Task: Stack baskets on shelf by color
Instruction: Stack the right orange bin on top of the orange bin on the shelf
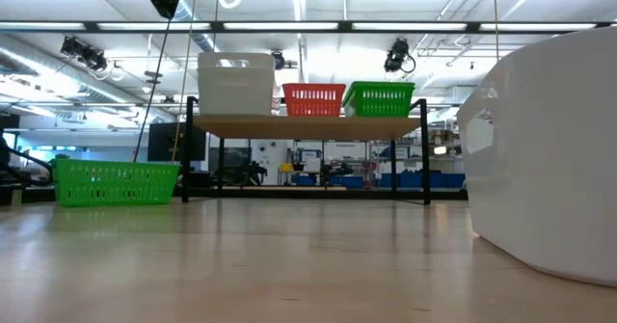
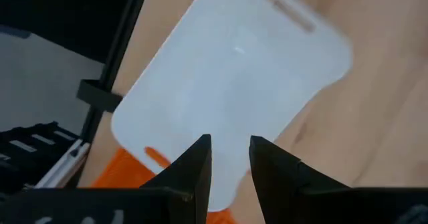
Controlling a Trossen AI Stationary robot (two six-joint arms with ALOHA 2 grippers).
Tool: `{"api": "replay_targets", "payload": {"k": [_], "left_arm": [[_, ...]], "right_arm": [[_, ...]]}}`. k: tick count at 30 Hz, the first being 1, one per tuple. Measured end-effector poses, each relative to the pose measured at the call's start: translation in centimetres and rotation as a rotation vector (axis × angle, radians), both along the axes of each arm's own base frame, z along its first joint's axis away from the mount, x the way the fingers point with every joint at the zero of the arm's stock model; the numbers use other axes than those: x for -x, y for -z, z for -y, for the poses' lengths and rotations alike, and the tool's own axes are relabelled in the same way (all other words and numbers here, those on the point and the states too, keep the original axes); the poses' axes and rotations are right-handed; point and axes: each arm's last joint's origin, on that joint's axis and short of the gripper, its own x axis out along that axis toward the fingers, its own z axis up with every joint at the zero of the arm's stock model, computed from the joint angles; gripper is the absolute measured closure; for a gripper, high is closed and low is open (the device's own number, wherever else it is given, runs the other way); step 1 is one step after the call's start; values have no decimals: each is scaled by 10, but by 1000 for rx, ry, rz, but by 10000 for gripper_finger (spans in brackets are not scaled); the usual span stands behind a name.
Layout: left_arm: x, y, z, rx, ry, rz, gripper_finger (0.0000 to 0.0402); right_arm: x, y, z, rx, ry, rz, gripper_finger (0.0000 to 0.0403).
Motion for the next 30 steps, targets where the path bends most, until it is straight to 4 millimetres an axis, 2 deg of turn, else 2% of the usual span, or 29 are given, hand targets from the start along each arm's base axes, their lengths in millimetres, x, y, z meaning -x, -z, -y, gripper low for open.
{"api": "replay_targets", "payload": {"k": [6,13,18,26,30], "left_arm": [[0,1,2,50,52,-3,319],[2,1,9,73,88,-4,329],[6,1,17,75,123,-4,330],[10,1,24,68,129,0,333],[11,1,27,69,143,0,335]], "right_arm": [[19,14,-11,11,175,-121,296],[36,18,-12,56,596,-261,296],[50,18,-25,66,615,-271,296],[74,18,-27,223,739,-247,295],[79,32,-28,243,763,-237,295]]}}
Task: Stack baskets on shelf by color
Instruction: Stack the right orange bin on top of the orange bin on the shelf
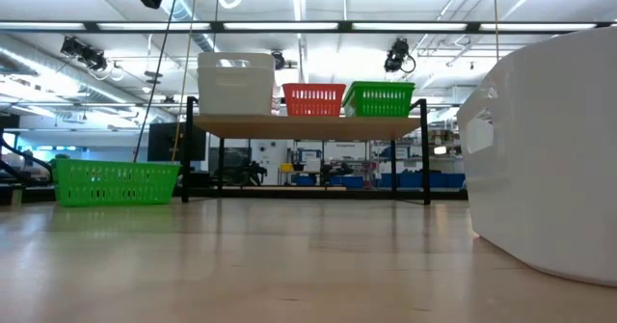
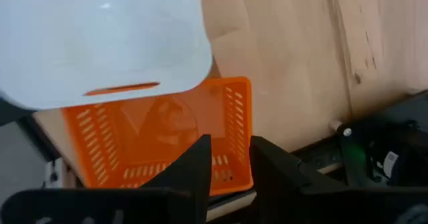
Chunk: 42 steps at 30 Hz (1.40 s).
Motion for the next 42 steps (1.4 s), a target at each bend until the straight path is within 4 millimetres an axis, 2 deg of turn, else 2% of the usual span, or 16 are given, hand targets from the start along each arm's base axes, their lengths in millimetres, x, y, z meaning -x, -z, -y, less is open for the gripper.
{"api": "replay_targets", "payload": {"k": [7,11,17,27,31,36,42], "left_arm": [[2,0,4,-3,10,2,337],[2,0,4,-10,9,3,337],[1,0,1,-12,-9,3,338],[1,0,1,-15,-9,2,340],[-1,0,-2,-37,-20,2,341],[-4,0,-7,-36,-46,4,341],[-4,0,-8,-38,-49,3,343]], "right_arm": [[8,38,7,18,25,-72,284],[10,45,10,54,13,-60,274],[9,57,8,9,-21,-37,257],[21,92,28,94,60,-88,248],[20,97,32,122,47,-43,248],[7,98,35,116,-4,35,249],[-9,97,55,174,24,18,251]]}}
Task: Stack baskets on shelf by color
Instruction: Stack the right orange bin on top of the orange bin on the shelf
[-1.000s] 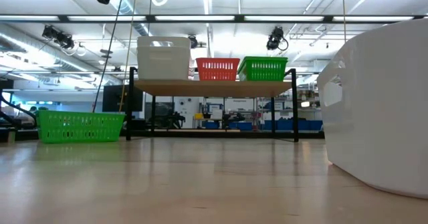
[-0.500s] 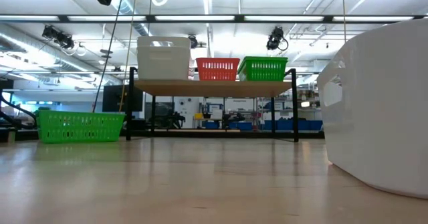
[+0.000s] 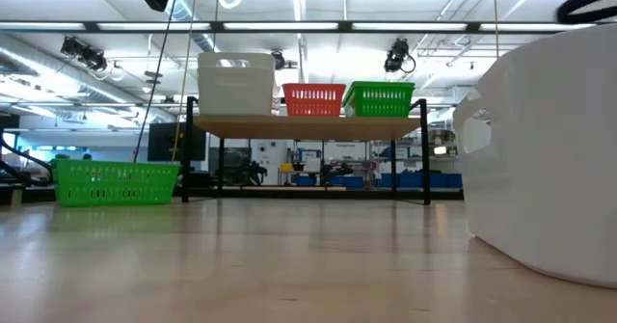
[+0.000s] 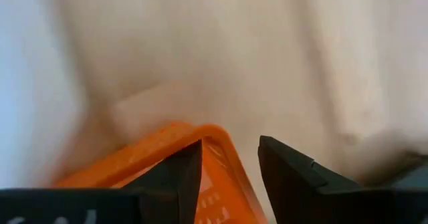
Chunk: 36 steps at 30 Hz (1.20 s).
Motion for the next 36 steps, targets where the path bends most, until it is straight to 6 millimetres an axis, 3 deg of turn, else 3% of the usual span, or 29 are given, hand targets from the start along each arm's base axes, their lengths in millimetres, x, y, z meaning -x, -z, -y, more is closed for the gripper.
{"api": "replay_targets", "payload": {"k": [5,13,20,24,29,36], "left_arm": [[0,0,0,-1,2,0,346],[0,0,0,-1,2,-1,342],[0,0,1,0,12,-5,348],[0,0,1,2,13,-5,345],[2,0,4,3,29,-5,348],[4,0,8,8,50,-4,349]], "right_arm": [[-15,-3,26,137,80,46,252],[-38,-8,59,215,129,71,252],[-58,-27,73,280,113,130,252],[-66,-54,66,259,81,116,252],[-61,-86,35,63,-28,39,252],[-28,-81,-6,-95,-92,-93,249]]}}
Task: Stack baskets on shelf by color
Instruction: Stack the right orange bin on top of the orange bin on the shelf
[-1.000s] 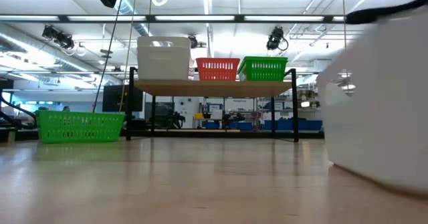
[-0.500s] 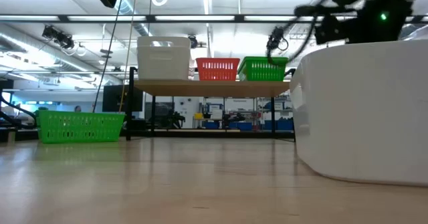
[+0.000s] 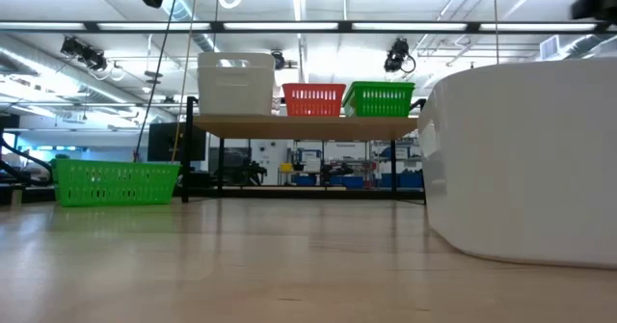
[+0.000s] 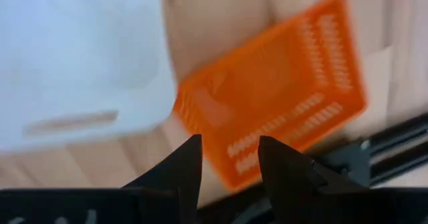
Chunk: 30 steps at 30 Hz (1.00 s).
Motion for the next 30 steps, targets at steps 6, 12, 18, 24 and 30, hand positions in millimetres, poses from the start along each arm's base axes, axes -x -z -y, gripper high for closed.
{"api": "replay_targets", "payload": {"k": [6,12,18,24,30], "left_arm": [[0,-2,0,6,1,18,348],[0,-2,0,8,1,22,350],[0,-2,0,6,1,21,345],[0,-2,0,4,2,21,351],[0,-2,0,5,1,21,346]], "right_arm": [[13,5,-21,-11,-96,61,231],[22,19,-20,22,-123,21,192],[25,39,-17,5,-120,11,168],[27,54,-16,-32,-109,7,173],[33,73,-8,-20,-97,-5,182]]}}
